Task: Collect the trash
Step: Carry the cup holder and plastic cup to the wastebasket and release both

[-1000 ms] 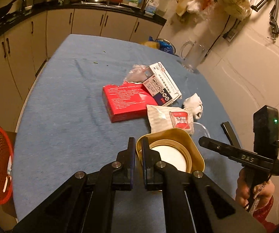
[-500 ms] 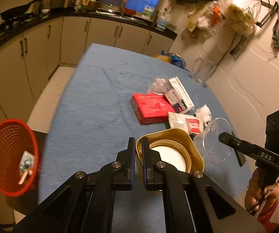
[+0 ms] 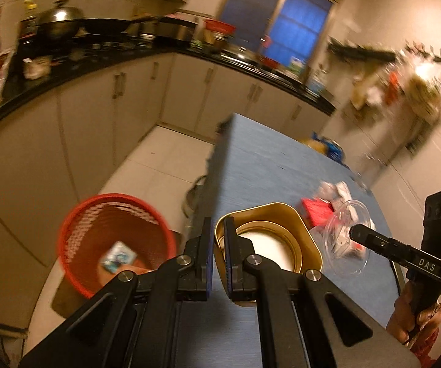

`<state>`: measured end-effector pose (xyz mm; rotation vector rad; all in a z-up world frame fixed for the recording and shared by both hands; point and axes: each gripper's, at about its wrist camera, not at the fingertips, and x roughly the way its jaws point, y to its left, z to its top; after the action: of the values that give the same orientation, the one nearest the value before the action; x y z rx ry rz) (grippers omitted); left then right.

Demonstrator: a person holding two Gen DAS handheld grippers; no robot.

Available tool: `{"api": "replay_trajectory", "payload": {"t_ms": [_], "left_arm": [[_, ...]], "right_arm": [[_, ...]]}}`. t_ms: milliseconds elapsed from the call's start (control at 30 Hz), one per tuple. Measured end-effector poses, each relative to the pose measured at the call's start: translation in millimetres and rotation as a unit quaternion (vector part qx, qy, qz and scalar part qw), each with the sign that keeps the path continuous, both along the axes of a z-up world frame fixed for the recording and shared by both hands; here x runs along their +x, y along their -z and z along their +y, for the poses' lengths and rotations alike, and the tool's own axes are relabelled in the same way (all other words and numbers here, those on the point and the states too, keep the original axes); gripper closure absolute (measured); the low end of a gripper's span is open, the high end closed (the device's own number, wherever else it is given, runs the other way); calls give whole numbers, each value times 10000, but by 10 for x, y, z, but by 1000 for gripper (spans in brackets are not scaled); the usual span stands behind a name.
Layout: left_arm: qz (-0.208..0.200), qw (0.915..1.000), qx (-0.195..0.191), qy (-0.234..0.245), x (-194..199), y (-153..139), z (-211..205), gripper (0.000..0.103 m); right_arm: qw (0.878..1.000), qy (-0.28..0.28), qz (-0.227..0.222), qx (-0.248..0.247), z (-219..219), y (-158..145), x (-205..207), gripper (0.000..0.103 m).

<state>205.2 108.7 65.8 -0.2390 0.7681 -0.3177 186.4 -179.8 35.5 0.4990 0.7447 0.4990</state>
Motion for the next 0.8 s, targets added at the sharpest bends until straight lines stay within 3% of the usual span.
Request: {"api": "replay_trajectory", "payload": {"t_ms": [167,333,800], "left_arm": [[43,9988,85,-485,59,96,407,97],[188,9963,225,-811,139,318,675,97],[886,9822,545,-1565,623,1225,1186,96]], "right_arm": [[9992,-389,-66,-5,505,27,246,98],[9979,-626,152,-61,886,229,511,98],[9886,-948,991,-625,1728,938,1326,98]]}}
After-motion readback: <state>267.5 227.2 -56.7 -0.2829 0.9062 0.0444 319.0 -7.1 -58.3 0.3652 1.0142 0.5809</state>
